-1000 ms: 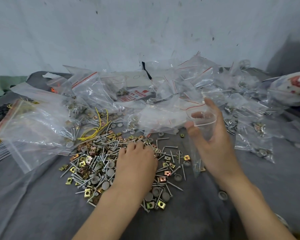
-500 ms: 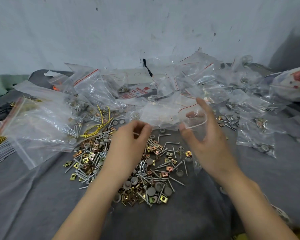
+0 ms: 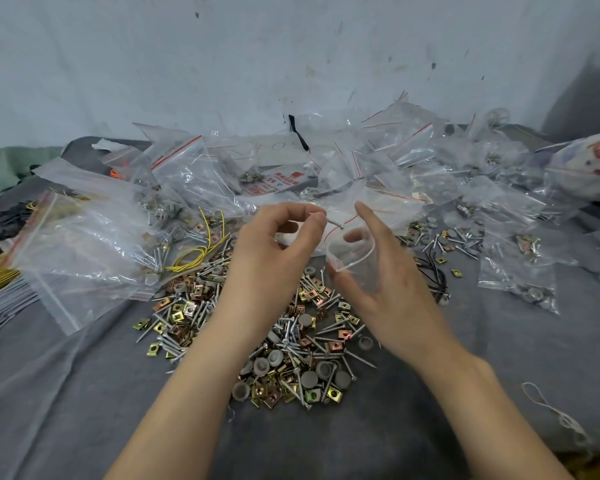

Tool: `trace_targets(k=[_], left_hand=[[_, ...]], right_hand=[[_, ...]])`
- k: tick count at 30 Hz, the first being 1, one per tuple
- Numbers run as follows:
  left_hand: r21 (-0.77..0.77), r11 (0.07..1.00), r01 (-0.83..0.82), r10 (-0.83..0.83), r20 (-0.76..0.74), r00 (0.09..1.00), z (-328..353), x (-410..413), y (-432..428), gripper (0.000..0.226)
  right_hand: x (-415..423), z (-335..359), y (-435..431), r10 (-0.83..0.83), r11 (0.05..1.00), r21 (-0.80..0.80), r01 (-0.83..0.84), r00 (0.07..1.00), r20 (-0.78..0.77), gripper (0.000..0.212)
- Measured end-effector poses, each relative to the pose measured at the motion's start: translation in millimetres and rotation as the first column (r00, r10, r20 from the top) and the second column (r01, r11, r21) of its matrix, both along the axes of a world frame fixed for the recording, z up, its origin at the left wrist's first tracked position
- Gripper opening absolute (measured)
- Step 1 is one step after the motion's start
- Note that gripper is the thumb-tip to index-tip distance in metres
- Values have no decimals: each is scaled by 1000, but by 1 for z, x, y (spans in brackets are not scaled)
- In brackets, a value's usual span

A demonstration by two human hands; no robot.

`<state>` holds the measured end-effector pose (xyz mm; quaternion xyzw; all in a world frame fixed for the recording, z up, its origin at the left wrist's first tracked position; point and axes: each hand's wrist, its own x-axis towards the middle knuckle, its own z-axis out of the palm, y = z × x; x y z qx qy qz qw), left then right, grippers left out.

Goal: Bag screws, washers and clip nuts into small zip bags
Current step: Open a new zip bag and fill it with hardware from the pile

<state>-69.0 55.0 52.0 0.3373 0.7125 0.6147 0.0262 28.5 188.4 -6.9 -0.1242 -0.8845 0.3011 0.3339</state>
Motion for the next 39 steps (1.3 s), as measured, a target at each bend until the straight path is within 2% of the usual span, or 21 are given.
trace_targets(k=[4, 9, 12, 15, 17, 19, 21, 27, 31, 39], left_hand=[[-111, 988, 102, -106, -25, 994, -3, -1, 1, 14], [-37, 999, -16, 16, 11, 1000, -5, -19, -13, 14], [-201, 979, -37, 20, -84, 996, -16, -25, -20, 17], [-415, 908, -63, -48, -253, 966, -28, -24, -21, 25], [-555, 826, -103, -115, -344, 932, -36, -23, -20, 27], [-678, 715, -169, -150, -385, 910, -44, -24, -20, 32], [-736, 639, -225, -153, -408, 900, -51, -27, -20, 35], [-747, 616, -249, -219, -466, 857, -58, -26, -10, 36], [-773, 598, -213, -253, -434, 865, -58, -26, -5, 34], [-747, 636, -192, -227, -420, 879, -57, -23, -2, 22]], right_hand=[[0, 0, -3, 11, 1000, 23, -11, 1000, -1, 79], [1, 1, -2, 12, 999, 41, -13, 1000, 20, 78], [2, -1, 1, 0, 999, 52, 0, 1000, 4, 78], [2, -5, 7, 0, 1000, -3, 0, 1000, -25, 78], [0, -5, 9, -12, 997, -77, 7, 998, -62, 78], [0, -5, 10, -24, 986, -166, 8, 995, -93, 78], [1, -5, 9, -25, 976, -217, 0, 994, -111, 79], [1, -3, 8, -11, 963, -269, -23, 993, -121, 83], [0, -5, 12, -24, 953, -303, -12, 993, -115, 82], [-1, -4, 14, -21, 947, -319, -27, 989, -148, 77]])
